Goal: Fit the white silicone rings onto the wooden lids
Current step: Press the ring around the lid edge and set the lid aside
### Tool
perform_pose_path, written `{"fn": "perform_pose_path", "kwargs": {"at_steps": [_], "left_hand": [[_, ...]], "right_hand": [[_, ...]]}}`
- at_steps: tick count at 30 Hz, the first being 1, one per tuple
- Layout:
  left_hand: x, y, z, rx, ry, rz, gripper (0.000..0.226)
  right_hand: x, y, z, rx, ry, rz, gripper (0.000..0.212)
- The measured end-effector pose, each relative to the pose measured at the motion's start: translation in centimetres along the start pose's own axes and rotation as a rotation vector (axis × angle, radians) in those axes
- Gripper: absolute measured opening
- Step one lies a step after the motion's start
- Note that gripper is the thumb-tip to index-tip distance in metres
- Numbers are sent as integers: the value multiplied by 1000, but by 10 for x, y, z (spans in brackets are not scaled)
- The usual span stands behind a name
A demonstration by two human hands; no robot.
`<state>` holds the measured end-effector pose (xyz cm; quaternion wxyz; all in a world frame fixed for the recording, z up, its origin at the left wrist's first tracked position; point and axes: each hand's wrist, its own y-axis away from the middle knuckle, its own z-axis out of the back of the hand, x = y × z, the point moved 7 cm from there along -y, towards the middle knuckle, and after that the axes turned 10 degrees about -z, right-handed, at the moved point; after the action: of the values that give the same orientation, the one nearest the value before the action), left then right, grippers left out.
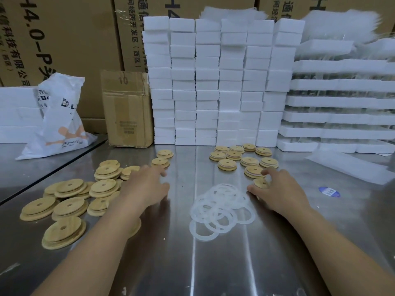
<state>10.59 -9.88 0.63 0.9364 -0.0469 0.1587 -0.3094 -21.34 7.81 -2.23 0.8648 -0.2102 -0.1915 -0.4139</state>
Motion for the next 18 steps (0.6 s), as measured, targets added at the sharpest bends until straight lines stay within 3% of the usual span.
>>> {"fn": "perform_pose_path", "kwargs": {"at_steps": [3, 6, 12, 18], "left_hand": [[0, 1, -9, 74, -43, -9, 44], [-8, 0, -10, 51, 25, -77, 41], [-28, -2, -10, 31, 288, -261, 33], [-24, -3, -18, 34, 164, -264, 31]], "right_hand": [[7, 2, 0, 28, -113, 43, 53], [13, 5, 0, 83, -266, 71, 57], [24, 13, -8, 131, -230, 159, 43], [45, 27, -15, 203, -198, 347, 33]]}}
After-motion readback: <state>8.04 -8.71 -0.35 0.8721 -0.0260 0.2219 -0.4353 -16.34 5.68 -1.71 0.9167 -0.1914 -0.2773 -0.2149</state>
